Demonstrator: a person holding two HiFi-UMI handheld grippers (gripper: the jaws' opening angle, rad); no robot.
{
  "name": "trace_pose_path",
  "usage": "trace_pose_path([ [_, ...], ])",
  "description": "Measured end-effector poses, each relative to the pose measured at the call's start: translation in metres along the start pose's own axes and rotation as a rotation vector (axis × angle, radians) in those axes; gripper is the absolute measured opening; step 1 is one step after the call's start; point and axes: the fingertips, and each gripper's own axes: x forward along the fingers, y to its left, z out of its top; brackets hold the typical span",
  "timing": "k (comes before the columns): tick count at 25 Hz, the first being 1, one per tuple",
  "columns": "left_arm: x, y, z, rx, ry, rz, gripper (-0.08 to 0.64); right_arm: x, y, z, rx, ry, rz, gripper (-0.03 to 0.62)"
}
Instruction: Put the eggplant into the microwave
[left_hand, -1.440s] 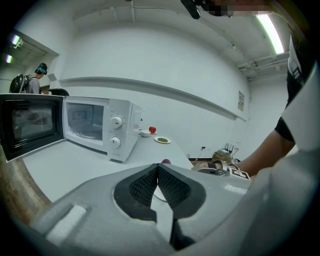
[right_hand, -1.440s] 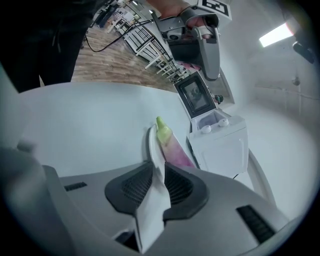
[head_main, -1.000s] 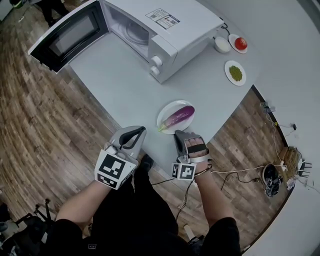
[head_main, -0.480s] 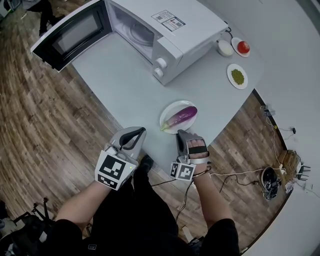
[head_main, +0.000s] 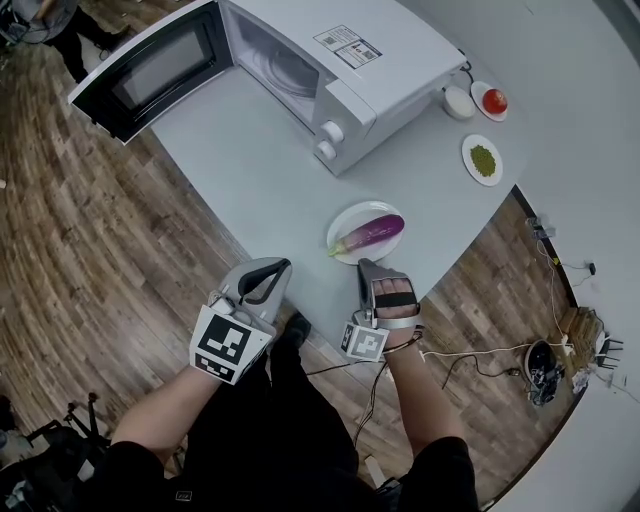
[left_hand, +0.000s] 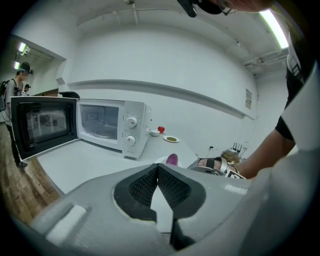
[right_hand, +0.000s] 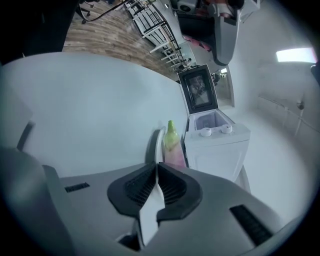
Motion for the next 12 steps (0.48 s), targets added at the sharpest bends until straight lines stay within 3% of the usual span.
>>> trace_pose_path([
  [12,0.0009,-0.0012,0.0016,0.01,0.005,0.001,0.009,-0.008,-0.0046,0.0012,-0.017,-0.012,-0.065,0.021],
])
